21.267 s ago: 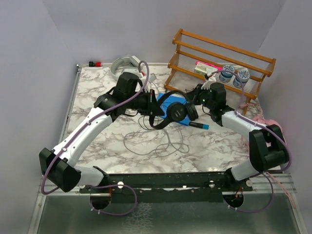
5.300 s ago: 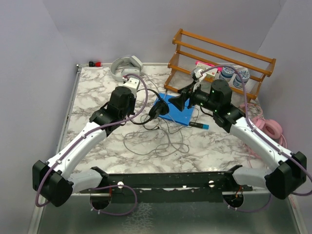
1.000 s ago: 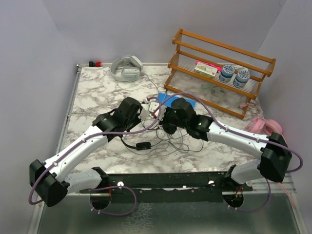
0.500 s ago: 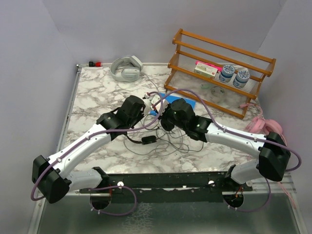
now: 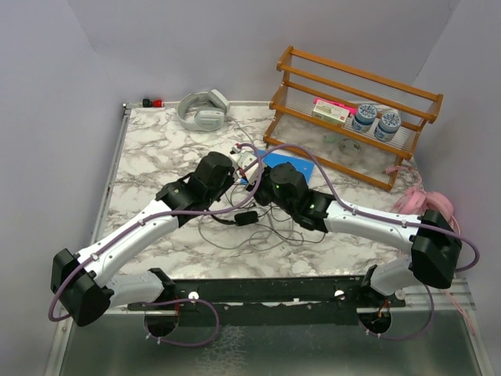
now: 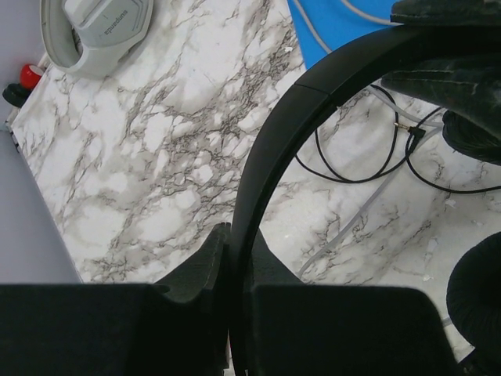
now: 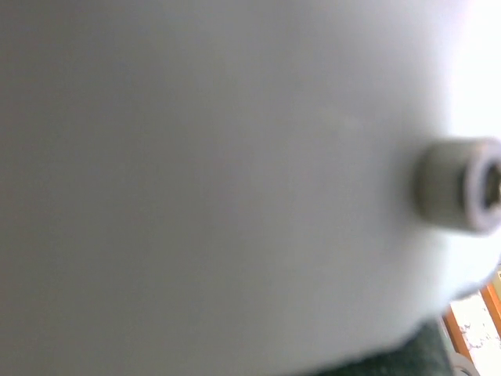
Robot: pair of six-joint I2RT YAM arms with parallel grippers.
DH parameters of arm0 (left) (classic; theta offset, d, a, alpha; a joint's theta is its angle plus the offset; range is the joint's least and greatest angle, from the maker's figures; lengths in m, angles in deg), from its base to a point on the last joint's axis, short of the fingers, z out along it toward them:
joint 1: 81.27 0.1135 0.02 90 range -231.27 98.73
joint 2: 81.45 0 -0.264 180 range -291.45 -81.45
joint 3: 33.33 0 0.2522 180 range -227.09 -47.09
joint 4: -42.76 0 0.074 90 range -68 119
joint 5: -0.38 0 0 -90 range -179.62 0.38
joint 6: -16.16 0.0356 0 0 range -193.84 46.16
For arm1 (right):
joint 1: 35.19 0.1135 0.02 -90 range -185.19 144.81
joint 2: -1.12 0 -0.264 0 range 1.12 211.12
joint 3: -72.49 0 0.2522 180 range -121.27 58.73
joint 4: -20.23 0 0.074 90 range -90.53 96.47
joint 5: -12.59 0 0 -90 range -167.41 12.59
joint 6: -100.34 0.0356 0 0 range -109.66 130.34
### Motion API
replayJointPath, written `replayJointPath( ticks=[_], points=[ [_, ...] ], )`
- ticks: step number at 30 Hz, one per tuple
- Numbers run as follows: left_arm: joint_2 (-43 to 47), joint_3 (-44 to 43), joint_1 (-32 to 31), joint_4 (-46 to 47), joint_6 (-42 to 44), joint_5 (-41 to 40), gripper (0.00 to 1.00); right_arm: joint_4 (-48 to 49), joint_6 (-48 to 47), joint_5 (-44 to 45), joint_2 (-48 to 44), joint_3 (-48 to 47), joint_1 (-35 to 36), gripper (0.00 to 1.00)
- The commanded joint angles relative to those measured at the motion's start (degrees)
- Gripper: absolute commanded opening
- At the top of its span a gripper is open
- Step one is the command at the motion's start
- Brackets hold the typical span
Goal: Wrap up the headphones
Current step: Wrap the headphones cable around the headphones.
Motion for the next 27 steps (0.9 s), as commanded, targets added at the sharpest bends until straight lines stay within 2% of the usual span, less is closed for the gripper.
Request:
replayJointPath(
  ticks=[1,3,9,12,17,19,27],
  points=[
    [-3.4,-1.4,-8.7,16.7,4.3,20.9,0.00,15.1,0.4,-26.8,2.3,-4.2,10.1,0.03],
    [-3.3,-1.8,-8.6,16.2,4.2,19.0,0.00,15.0,0.0,-25.9,1.9,-3.6,10.1,0.07],
    [-3.8,-2.3,-8.3,16.0,-1.6,5.0,0.00,17.5,-0.8,-18.9,-3.7,1.7,10.1,0.32],
    [-3.3,-1.6,-6.9,15.6,-5.3,0.5,0.00,19.6,-1.0,-14.9,-8.7,6.3,10.1,0.55],
    [-0.5,0.6,-2.1,16.0,-9.7,1.5,0.00,15.8,-2.0,-7.0,-14.7,10.8,9.6,0.77],
    [0.8,1.3,-0.6,16.0,-10.0,2.5,0.00,15.6,-0.3,-6.5,-17.7,13.1,8.3,0.86],
    [0.1,-0.3,2.1,10.8,-14.7,0.2,0.00,15.9,6.3,-6.9,-26.5,17.7,5.5,0.96]
  ],
)
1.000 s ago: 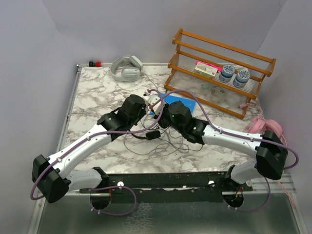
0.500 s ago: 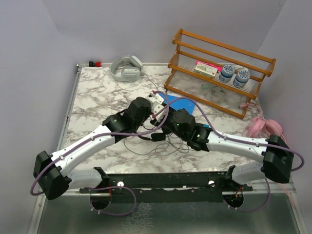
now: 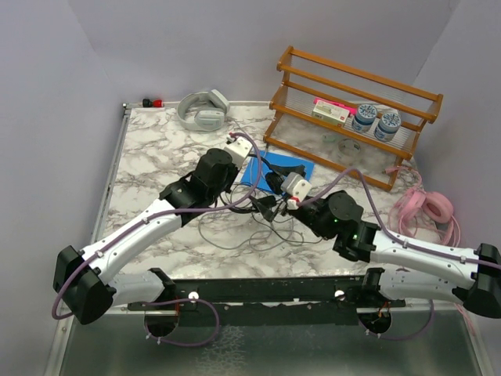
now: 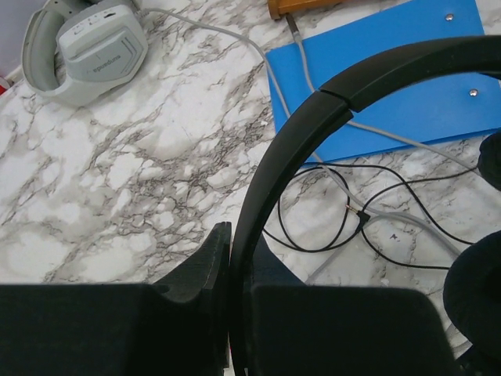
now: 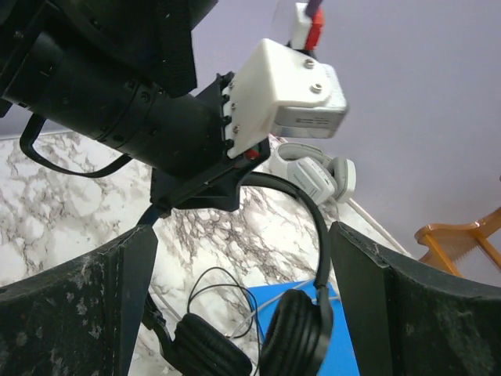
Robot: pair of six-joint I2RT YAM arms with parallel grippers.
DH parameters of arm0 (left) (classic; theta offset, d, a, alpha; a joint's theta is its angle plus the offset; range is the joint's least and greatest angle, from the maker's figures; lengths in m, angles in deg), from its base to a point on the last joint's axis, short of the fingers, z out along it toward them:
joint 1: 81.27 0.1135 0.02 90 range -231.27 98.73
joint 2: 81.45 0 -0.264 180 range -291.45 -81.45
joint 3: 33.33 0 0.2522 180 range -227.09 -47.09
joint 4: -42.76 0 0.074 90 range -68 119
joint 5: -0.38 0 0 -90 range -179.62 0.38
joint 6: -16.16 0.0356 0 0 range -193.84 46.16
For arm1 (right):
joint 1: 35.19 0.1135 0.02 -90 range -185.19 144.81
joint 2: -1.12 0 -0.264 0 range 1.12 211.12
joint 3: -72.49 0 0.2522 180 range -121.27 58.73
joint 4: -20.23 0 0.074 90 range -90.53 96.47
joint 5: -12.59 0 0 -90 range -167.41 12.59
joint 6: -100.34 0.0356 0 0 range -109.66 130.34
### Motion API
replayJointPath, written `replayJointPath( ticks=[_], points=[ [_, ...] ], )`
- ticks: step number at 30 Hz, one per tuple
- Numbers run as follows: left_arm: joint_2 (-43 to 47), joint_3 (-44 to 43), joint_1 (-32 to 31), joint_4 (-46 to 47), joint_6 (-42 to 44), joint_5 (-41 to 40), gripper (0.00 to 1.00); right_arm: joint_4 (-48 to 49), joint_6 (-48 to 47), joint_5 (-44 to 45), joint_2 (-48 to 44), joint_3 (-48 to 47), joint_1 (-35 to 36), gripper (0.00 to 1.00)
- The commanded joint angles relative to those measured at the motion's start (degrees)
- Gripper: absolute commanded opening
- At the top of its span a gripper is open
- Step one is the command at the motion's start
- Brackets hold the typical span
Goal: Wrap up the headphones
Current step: Wrap the headphones cable around the headphones.
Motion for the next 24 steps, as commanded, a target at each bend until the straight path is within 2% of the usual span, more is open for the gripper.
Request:
replayJointPath(
  ticks=[1,4,7,12,15,24],
  points=[
    [0.7,-1.2,1.5,-0.9,-5.4,0.1,0.00,2.6,4.1,-1.1,-4.0,3.0,-1.2,0.96],
    [1.4,-1.1,3.1,-1.6,-7.2,1.4,0.00,2.7,6.5,-1.2,-6.4,4.8,-3.6,0.97],
    [1.3,-1.9,4.5,-3.6,-11.1,-0.6,0.00,2.4,11.6,-2.8,-8.1,6.5,-9.2,0.97],
    [-1.6,-6.6,6.4,-11.3,-18.2,-6.2,0.00,4.9,27.5,-14.7,-8.3,11.7,-22.6,0.97],
    [-2.9,-9.2,7.8,-15.3,-21.7,-7.8,0.00,10.2,33.7,-20.4,-7.5,16.2,-27.5,0.96],
    [0.3,-14.6,10.6,-21.2,-25.5,-2.4,0.00,28.3,38.6,-20.7,2.1,25.0,-29.1,0.90]
  ],
)
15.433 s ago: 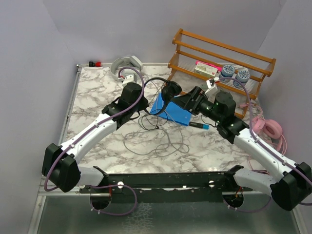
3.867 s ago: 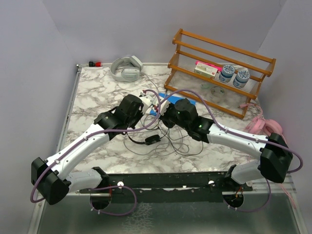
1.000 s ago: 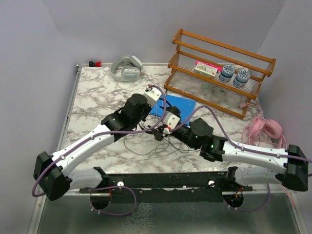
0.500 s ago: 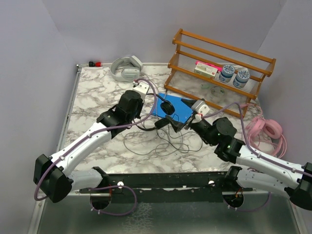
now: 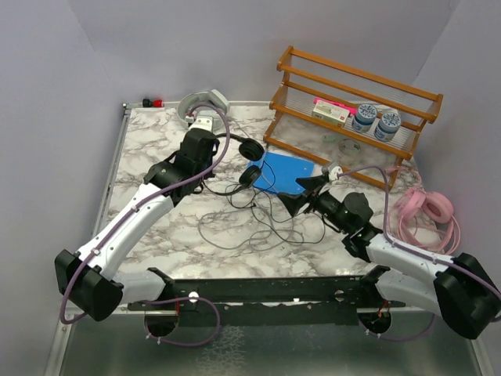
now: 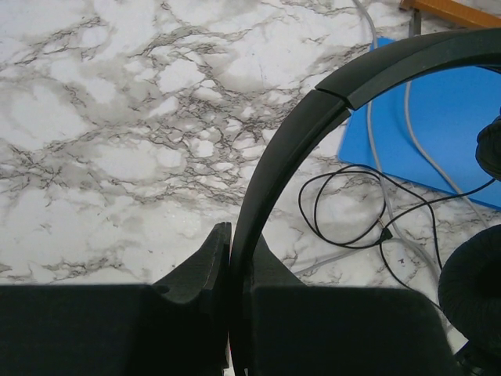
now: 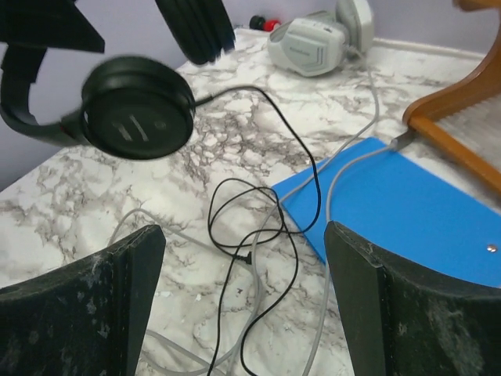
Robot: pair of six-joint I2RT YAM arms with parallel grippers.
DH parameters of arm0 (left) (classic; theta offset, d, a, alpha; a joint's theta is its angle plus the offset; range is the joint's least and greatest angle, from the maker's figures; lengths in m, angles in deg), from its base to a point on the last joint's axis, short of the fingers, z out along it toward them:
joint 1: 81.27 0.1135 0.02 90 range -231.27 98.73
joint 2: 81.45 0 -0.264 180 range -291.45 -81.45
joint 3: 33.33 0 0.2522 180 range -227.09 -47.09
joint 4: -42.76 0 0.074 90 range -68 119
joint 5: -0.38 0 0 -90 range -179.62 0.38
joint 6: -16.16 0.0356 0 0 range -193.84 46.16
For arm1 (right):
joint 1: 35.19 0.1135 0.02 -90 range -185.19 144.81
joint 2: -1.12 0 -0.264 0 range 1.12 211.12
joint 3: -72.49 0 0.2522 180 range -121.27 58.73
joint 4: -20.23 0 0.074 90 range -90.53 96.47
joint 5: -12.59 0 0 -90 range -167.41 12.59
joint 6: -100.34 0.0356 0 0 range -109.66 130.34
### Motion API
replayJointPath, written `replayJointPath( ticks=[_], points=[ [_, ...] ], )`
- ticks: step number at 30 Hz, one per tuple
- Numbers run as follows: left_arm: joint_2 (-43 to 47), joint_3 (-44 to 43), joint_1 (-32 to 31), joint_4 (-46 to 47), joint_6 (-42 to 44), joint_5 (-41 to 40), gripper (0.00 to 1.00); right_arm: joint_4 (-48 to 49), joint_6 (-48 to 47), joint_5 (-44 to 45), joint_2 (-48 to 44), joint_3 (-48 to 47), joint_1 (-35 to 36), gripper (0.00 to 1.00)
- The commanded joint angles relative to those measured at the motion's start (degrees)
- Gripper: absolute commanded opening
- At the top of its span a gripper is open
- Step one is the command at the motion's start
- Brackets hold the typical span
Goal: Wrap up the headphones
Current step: Wrap the headphones cable around the headphones.
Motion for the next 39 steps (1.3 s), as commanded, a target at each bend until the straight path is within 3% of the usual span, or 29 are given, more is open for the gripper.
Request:
replayJointPath(
  ticks=[1,6,17,19,23,25,33,39],
  points=[
    [3.9,-4.7,0.4,-3.3,-3.9,3.8,0.00,13.8,3.5,-2.9,5.2,2.2,-0.5,0.90],
    [5.7,-7.7,0.4,-5.5,-4.7,8.8,0.00,17.5,2.1,-2.0,13.1,-0.3,-0.5,0.89],
    [8.6,-8.4,0.4,-5.4,-3.2,13.9,0.00,22.3,-0.7,-2.3,22.5,-8.2,-0.5,0.73],
    [8.8,-8.7,0.4,-5.4,-3.4,14.1,0.00,23.0,-1.0,-2.4,23.5,-8.9,-0.5,0.60],
    [8.8,-8.8,0.4,-5.2,-3.5,14.0,0.00,23.6,-1.3,-4.1,23.4,-9.4,-0.5,0.10],
    [8.2,-8.3,0.4,-5.3,-3.1,13.7,0.00,22.3,-1.8,-4.4,20.4,-9.1,-0.5,0.01],
    [4.1,-4.8,0.4,-4.4,-1.7,12.0,0.00,8.1,-12.7,-5.5,5.1,-11.5,-0.4,0.01],
    [2.4,-4.3,0.4,-3.1,2.2,19.6,0.00,0.3,-19.4,-8.5,3.3,-18.4,-0.5,0.03]
  ],
)
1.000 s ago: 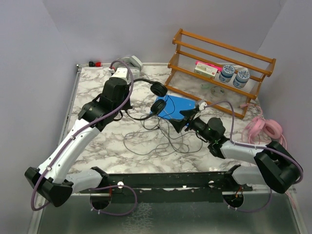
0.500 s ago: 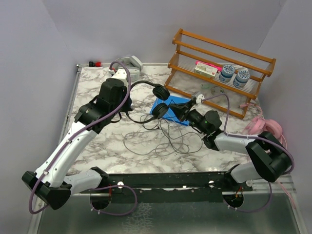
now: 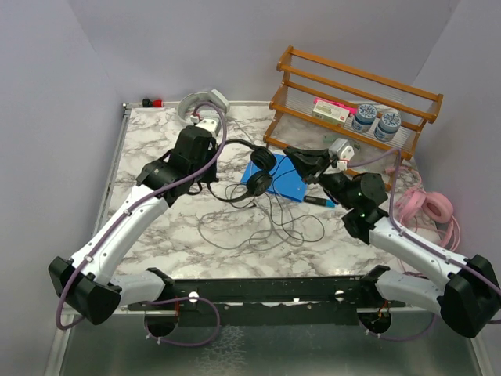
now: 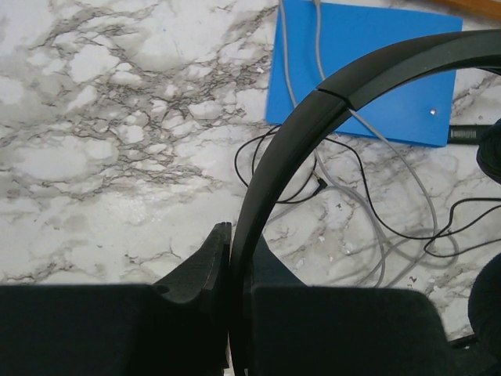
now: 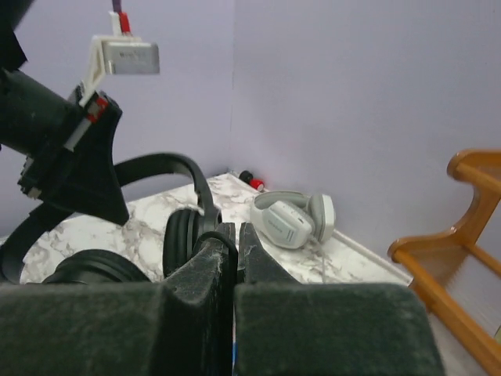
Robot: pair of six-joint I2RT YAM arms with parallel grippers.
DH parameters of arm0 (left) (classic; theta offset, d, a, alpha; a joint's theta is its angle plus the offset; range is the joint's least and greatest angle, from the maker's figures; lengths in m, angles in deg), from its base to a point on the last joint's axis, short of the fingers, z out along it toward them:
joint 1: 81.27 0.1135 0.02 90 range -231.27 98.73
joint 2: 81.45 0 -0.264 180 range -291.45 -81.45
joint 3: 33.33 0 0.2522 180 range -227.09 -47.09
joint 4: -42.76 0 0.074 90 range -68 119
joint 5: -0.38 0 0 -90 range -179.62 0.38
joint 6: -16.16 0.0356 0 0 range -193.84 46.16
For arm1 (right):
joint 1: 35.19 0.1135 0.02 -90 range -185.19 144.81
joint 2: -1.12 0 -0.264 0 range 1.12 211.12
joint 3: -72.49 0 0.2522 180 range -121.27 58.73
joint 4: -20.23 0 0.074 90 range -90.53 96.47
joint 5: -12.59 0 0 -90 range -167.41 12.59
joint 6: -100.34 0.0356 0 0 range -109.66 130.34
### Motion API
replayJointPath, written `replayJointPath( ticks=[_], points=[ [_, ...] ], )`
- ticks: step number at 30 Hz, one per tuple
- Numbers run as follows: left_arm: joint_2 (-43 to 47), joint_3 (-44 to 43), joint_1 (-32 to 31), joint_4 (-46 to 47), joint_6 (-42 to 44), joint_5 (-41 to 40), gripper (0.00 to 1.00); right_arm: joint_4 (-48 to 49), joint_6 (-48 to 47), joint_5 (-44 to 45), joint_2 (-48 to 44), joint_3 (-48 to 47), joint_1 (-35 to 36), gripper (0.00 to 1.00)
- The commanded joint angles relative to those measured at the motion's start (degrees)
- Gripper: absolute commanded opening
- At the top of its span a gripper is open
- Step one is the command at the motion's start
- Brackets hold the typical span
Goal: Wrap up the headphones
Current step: Wrap the headphones cable around the headphones.
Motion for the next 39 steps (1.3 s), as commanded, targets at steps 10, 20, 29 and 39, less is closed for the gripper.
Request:
replayJointPath(
  ticks=[10,20,29,39],
  points=[
    [-2.8,-1.7,0.1,1.0,7.0,17.1,0.00,-15.8,-12.4,-12.4,6.7,-16.1,-0.1,0.10],
    [-0.8,-2.5,0.0,1.5,10.0,24.2,0.00,-22.8,-13.5,-2.1,12.1,-20.3,-0.2,0.14],
    [-0.1,-3.9,0.0,1.7,8.4,27.6,0.00,-10.5,1.3,-8.9,16.2,-15.6,-6.3,0.26],
    [0.4,-5.7,0.0,3.4,1.7,34.3,0.00,14.9,19.7,-26.3,26.0,-9.9,-10.5,0.27]
  ],
)
